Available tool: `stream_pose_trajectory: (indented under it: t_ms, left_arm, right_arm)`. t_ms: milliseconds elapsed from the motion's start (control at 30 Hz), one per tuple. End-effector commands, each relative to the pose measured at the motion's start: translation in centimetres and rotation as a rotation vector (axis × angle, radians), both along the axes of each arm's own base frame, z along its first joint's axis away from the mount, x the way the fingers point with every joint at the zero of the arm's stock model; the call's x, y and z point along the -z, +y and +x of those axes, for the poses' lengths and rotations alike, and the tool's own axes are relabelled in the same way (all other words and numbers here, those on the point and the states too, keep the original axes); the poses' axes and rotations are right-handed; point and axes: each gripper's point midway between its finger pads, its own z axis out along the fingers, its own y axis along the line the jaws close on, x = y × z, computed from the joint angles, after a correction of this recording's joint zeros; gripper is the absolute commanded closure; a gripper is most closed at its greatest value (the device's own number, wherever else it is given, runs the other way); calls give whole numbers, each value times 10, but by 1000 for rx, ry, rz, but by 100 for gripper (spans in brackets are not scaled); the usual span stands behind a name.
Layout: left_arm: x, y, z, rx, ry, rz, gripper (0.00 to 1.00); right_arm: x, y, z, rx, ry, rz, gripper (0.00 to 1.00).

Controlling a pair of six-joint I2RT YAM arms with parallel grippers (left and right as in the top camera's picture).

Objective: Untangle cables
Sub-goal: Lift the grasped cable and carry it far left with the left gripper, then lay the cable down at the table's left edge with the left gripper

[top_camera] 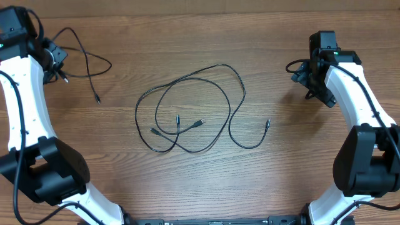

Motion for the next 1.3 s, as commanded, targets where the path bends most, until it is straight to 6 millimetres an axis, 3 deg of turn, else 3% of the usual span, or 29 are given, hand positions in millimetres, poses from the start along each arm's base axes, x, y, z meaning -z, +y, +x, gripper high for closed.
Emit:
stream_pose_trajectory:
  t_ms: [0,233,400,733,933,1033,1267]
  left_arm:
    - [27,7,-5,-29,43,-87,96]
    - [65,27,-20,-83,142,-139,96]
    - [77,34,-26,-103,170,-154,93]
    - [78,33,-28,-86,183,-153,53]
    - [81,27,-35,-84,218,-169,63]
    - [84,22,-42,-82,254,-186,93]
    - [100,3,-49,-38,343,-216,96]
  right_arm:
    - [-3,-2,1,9,-14,-9,0]
    - [-3,-2,1,8,-14,-9,0]
    - [-3,-2,1,9,-14,-9,0]
    - [-3,-2,1,9,-14,-9,0]
    - [-3,-2,1,8,-14,-9,0]
    - [-3,-2,1,9,-14,-9,0]
    - [-3,-2,1,9,-14,-9,0]
